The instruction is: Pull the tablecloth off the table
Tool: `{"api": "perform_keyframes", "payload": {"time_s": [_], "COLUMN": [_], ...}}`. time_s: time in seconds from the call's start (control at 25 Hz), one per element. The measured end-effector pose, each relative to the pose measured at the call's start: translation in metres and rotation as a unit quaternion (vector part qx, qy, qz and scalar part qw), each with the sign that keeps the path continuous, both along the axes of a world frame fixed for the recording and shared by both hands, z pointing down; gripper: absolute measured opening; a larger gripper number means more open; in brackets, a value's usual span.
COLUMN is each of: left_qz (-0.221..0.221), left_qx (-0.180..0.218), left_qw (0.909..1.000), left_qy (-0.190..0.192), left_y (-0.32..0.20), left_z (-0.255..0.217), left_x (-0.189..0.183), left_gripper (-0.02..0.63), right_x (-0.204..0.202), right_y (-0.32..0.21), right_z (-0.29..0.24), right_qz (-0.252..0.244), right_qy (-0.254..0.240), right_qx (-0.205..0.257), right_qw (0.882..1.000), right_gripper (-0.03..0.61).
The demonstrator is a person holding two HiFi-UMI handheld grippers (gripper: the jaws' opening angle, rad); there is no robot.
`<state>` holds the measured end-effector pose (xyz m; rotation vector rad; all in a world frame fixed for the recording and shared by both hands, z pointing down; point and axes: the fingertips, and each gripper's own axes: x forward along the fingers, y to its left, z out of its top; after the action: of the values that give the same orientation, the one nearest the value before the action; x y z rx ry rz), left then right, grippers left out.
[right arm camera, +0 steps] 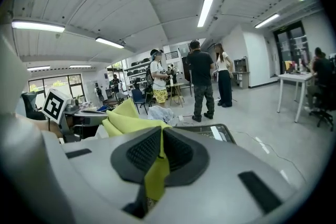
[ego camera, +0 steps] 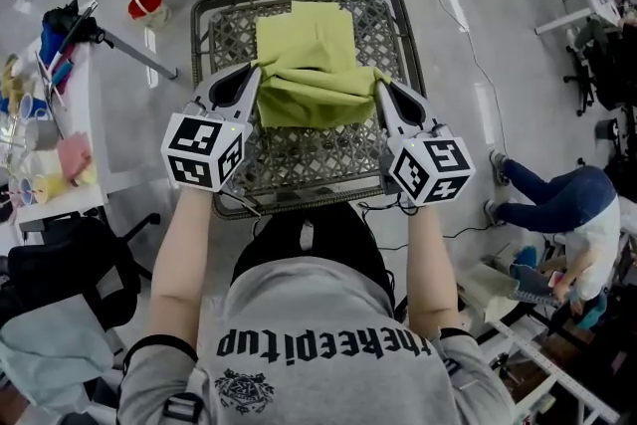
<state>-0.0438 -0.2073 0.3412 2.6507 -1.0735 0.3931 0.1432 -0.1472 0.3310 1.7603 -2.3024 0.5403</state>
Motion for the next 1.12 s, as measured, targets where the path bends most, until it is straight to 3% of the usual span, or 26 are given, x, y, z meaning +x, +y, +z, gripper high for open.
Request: {"api": "perform_keyframes", "payload": {"time_s": [1.12], "left_qz": [-0.072], "left_qx": [-0.045], "left_qw": [0.9958], "left_qy": [-0.033], "left_y": [-0.120], "left_z": [0.049], "left_x": [0.022], "left_gripper": [0.025], "right_x": [0.029], "right_y": [-0.136], "right_z": [0.042], "right_qz": [-0.040], "right_qy": [-0.019], "right_qx": [-0.037], "right_qw": [0.998], "right_gripper": [0.023]}}
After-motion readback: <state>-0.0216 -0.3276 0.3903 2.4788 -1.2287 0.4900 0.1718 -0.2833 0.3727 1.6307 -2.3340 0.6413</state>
